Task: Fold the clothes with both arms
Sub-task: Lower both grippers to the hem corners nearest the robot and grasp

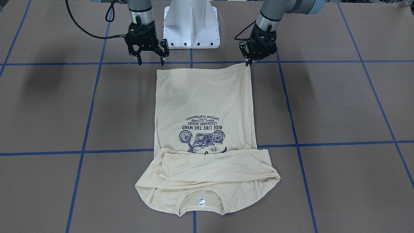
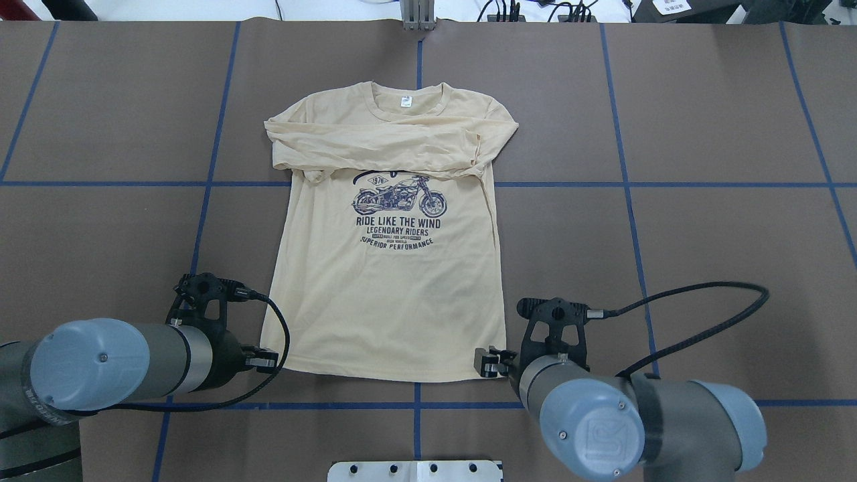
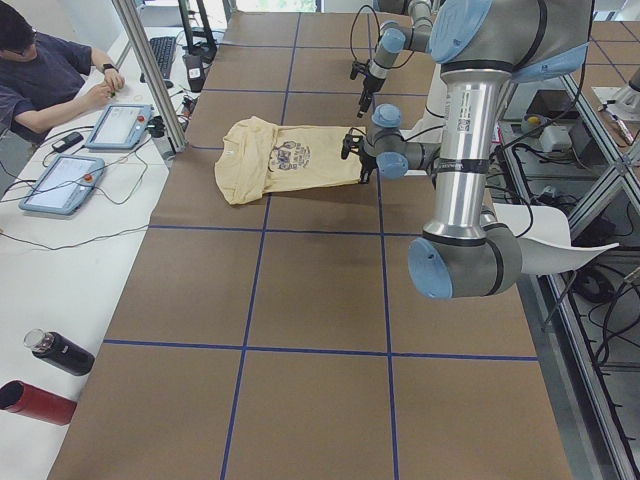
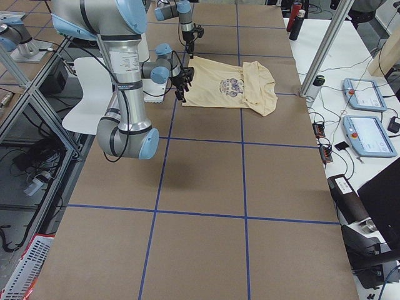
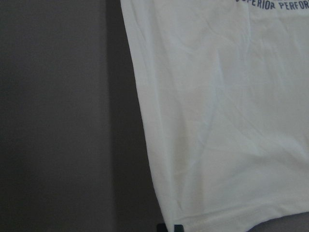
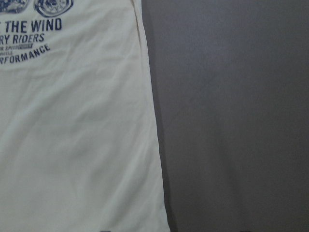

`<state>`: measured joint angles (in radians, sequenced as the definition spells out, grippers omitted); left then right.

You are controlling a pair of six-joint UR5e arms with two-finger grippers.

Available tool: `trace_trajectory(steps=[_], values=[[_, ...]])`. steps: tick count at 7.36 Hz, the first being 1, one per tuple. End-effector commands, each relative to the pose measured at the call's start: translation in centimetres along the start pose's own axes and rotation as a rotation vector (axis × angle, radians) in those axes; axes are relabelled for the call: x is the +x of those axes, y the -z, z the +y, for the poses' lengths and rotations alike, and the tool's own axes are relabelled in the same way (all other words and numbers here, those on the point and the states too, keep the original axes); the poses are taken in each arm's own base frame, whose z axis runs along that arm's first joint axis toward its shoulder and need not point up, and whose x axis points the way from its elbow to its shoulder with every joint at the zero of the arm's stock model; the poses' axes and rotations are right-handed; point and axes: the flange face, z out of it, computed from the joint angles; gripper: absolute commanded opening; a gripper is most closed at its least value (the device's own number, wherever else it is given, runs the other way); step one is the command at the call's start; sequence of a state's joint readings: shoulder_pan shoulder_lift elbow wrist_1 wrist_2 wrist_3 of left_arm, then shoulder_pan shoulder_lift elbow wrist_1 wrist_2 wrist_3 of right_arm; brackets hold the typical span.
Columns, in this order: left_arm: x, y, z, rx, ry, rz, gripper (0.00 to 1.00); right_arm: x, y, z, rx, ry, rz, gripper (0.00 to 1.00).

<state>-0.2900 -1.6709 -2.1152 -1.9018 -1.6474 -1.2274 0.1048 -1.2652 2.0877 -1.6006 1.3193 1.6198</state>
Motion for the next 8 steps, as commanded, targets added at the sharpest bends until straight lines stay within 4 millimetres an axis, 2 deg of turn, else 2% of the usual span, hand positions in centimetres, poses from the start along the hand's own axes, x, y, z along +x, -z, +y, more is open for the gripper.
trace_trajectory(steps=[1, 2, 5, 8], values=[[0.0, 0.1, 0.0, 0.001, 0.001, 0.000, 0.00, -0.5, -1.1, 3.9, -0.003, -0.020, 0.011, 0.52], [-0.1, 0.0, 0.0, 0.002, 0.001, -0.004, 0.00, -0.3, -2.0, 3.8, 0.003, -0.008, 0.028, 0.44], [-0.1, 0.1, 0.0, 0.004, 0.003, -0.003, 0.00, -0.1, -2.7, 1.6, 0.033, -0.017, 0.043, 0.44], [-0.2, 0.0, 0.0, 0.003, 0.002, -0.006, 0.00, -1.4, -4.5, 1.9, 0.055, -0.020, 0.009, 0.43]])
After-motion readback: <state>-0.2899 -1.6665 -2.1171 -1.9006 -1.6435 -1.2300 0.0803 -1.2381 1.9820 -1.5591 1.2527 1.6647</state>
